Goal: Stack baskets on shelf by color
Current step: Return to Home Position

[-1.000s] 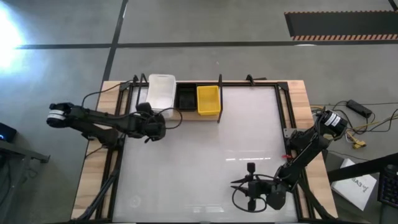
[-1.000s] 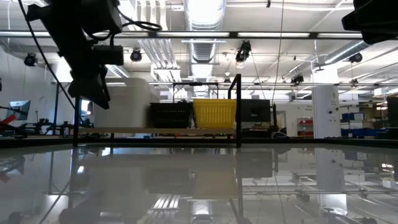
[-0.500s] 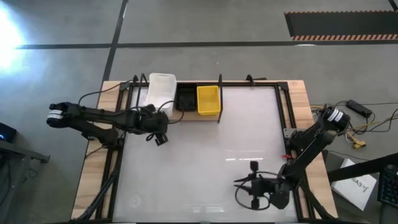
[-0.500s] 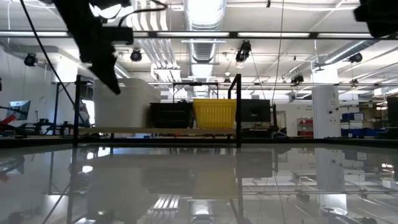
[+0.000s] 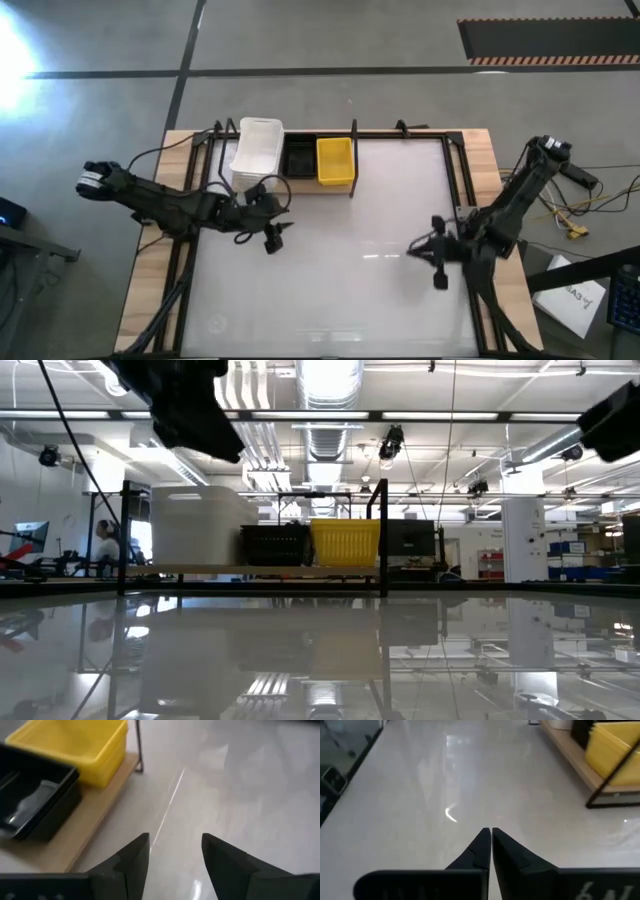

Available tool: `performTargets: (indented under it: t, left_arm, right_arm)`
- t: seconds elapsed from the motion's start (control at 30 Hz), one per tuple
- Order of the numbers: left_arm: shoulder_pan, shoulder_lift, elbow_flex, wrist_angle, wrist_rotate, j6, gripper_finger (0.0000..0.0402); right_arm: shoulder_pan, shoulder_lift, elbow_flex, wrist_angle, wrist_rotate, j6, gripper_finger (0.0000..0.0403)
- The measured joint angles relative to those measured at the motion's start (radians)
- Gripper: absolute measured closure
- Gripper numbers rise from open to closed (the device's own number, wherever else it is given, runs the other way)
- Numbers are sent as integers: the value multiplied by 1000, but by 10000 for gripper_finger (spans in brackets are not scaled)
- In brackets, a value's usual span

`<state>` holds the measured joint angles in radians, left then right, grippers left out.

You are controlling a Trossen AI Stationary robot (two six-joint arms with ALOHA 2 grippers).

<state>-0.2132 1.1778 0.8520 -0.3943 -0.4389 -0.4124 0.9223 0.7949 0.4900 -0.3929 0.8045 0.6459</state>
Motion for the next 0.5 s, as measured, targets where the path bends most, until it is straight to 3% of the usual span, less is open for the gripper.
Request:
performTargets:
  t: [0.23, 0.43, 0.5]
  left_arm:
    - [-11, 0, -67, 203, -19, 54, 236]
    - [2, 14, -112, 319, -24, 81, 236]
    - [11, 13, -133, 381, -24, 86, 236]
  right_arm:
    - [-118, -442, -169, 40, -43, -167, 394]
    - [-271, -770, -261, 99, -216, -332, 394]
    - [-319, -793, -290, 147, -281, -386, 394]
